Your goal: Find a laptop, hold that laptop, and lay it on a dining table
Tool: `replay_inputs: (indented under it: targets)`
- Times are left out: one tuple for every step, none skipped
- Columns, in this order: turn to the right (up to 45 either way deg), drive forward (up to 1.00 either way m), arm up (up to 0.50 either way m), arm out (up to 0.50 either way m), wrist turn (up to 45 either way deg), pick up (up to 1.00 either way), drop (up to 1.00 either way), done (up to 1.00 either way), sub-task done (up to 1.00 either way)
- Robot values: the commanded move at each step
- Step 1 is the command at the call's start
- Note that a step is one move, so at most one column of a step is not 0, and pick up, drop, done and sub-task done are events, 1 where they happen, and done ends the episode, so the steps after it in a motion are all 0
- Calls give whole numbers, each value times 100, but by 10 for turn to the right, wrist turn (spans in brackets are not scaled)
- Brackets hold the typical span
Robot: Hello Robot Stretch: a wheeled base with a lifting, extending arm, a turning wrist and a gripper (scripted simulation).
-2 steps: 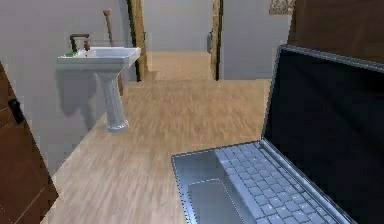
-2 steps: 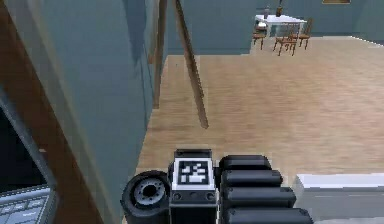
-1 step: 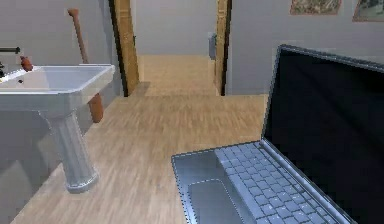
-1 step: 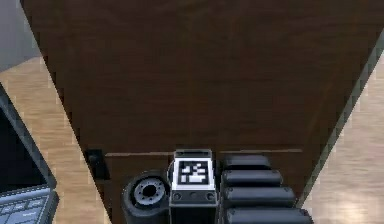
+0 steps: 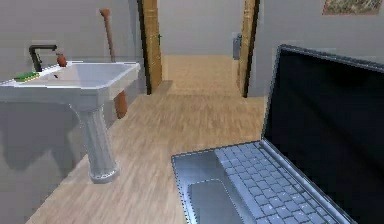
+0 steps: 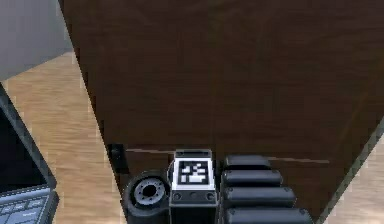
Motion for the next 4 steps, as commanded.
replay_inputs:
  targets:
    - [0, 35, 0, 0, 0, 0, 0, 0, 0]
    - [30, 0, 0, 0, 0, 0, 0, 0, 0]
    - [0, 100, 0, 0, 0, 0, 0, 0, 0]
    - [0, 80, 0, 0, 0, 0, 0, 0, 0]
